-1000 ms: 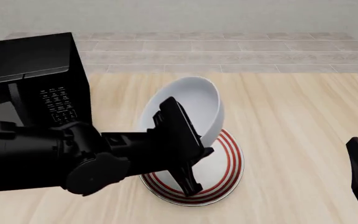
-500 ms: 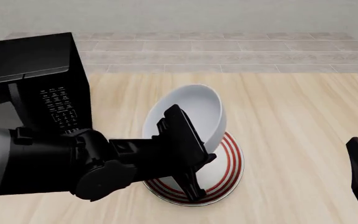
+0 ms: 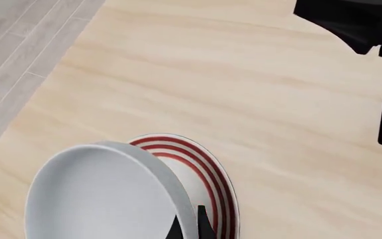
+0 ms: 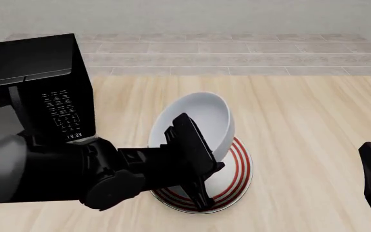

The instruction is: Pick up the white bowl and put it on the plate.

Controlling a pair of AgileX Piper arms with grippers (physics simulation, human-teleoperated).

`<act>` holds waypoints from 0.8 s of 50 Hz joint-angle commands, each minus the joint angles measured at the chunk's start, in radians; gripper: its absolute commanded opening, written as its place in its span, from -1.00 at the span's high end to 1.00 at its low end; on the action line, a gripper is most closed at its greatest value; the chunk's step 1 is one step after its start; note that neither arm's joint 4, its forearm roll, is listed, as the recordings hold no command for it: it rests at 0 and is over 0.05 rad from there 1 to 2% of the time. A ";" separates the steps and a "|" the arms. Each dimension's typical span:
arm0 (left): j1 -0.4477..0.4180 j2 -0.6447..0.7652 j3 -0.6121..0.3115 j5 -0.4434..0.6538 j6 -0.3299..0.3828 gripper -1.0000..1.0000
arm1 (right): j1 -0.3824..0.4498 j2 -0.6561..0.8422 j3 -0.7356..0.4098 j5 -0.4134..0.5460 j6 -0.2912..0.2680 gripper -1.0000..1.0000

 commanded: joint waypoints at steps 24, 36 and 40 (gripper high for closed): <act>-0.010 0.053 0.009 -0.063 -0.034 1.00 | 0.000 0.006 0.000 -0.017 0.000 -1.00; -0.011 0.068 0.009 -0.075 -0.041 1.00 | 0.000 0.006 0.000 -0.017 0.000 -1.00; -0.014 0.072 0.010 -0.079 -0.047 1.00 | 0.000 0.006 0.000 -0.017 0.000 -1.00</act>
